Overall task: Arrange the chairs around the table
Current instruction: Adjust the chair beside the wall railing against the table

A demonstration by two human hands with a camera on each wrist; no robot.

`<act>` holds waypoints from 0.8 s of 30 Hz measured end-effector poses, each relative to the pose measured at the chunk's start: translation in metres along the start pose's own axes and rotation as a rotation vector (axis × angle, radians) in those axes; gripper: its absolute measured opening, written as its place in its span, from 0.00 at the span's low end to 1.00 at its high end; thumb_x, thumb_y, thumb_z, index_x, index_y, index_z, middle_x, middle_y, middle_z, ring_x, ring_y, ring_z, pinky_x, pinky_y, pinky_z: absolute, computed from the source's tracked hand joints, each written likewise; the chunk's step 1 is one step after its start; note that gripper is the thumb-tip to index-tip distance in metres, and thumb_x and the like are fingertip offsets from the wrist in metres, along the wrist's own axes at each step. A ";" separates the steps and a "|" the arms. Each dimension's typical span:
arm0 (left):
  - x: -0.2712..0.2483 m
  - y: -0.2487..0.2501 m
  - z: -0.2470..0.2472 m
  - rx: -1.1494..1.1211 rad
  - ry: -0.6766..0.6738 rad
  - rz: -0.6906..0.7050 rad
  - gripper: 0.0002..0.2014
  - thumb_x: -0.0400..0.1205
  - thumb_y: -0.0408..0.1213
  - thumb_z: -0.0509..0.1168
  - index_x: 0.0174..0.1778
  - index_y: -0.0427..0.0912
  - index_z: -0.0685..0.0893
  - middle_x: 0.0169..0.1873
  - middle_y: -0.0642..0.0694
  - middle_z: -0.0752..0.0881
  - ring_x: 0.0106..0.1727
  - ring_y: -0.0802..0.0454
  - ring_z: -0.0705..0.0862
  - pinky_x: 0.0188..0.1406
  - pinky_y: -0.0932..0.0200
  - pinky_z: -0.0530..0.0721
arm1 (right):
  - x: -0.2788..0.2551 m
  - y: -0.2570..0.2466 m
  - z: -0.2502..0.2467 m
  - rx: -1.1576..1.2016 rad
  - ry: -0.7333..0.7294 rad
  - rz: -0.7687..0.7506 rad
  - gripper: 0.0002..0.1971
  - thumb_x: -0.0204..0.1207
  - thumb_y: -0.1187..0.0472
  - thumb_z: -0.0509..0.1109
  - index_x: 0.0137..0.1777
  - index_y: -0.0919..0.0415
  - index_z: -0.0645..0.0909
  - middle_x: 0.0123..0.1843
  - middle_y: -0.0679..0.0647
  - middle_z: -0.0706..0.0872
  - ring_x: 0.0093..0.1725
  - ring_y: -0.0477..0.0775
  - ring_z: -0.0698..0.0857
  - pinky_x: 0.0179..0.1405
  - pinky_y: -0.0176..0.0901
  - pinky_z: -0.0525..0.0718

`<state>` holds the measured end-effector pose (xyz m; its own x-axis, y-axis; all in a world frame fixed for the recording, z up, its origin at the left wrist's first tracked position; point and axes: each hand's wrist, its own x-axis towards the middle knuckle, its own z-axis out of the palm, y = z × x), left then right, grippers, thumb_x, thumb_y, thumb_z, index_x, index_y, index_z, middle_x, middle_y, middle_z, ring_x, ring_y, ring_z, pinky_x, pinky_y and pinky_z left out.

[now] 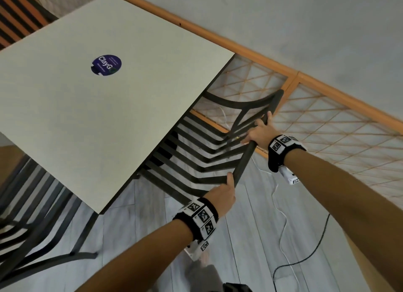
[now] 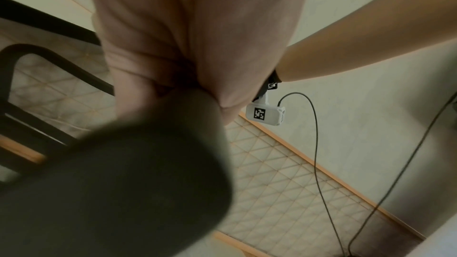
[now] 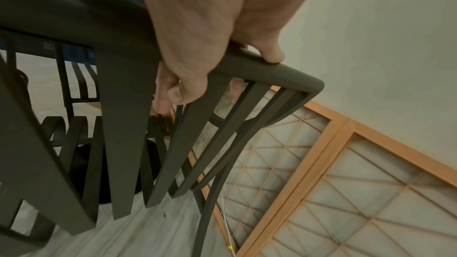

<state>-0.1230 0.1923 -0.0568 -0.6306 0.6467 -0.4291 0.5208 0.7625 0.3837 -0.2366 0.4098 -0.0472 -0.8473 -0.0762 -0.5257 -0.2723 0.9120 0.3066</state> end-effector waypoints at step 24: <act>-0.261 -0.232 0.120 -0.402 -0.093 -0.369 0.15 0.85 0.44 0.53 0.67 0.47 0.73 0.53 0.44 0.84 0.52 0.48 0.84 0.56 0.54 0.82 | -0.088 -0.164 -0.079 0.481 -0.007 0.003 0.14 0.80 0.63 0.64 0.57 0.48 0.86 0.61 0.51 0.84 0.50 0.46 0.79 0.61 0.43 0.78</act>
<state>-0.0105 -0.1507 -0.1319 -0.6669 0.3505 -0.6575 0.0025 0.8835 0.4684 -0.1532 0.2355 0.0119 -0.8444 -0.0718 -0.5309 -0.0262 0.9953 -0.0931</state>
